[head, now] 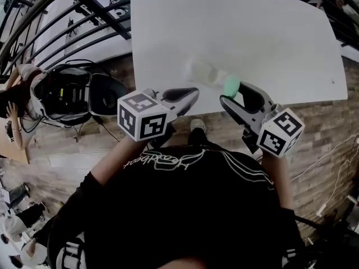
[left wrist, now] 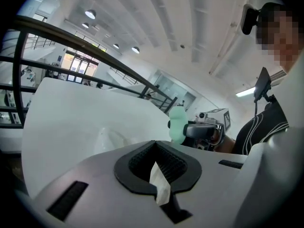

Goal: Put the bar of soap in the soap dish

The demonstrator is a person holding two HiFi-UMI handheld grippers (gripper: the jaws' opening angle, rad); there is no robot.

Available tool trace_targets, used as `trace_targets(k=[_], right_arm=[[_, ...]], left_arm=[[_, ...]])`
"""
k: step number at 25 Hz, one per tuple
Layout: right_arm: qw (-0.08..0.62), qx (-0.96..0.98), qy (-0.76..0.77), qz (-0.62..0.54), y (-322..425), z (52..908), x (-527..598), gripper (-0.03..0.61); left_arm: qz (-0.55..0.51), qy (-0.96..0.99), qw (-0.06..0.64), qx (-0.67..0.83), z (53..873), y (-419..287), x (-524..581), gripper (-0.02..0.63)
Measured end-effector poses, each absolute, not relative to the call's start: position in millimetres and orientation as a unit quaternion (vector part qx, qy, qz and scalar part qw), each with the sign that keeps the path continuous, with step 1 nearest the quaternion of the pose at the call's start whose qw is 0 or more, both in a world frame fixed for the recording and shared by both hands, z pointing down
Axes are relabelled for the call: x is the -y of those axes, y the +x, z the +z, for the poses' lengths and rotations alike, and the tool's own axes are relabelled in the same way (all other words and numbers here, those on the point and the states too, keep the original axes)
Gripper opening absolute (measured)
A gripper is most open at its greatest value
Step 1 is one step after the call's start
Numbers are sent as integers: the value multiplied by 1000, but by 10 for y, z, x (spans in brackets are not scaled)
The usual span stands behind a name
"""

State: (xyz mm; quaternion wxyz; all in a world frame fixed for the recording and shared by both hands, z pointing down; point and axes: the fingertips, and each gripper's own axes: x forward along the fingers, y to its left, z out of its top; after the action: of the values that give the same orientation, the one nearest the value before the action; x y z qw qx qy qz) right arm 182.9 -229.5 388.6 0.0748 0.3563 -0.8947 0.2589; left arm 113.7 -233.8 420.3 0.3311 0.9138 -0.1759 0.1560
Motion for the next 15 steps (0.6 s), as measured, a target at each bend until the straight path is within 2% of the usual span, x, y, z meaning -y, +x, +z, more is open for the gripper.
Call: trace_targets(k=[15], right_arm=[[118, 916, 308, 228, 1728, 3964, 2838, 219]], left_arm=[[151, 895, 356, 222, 4425, 1028, 2603, 8]])
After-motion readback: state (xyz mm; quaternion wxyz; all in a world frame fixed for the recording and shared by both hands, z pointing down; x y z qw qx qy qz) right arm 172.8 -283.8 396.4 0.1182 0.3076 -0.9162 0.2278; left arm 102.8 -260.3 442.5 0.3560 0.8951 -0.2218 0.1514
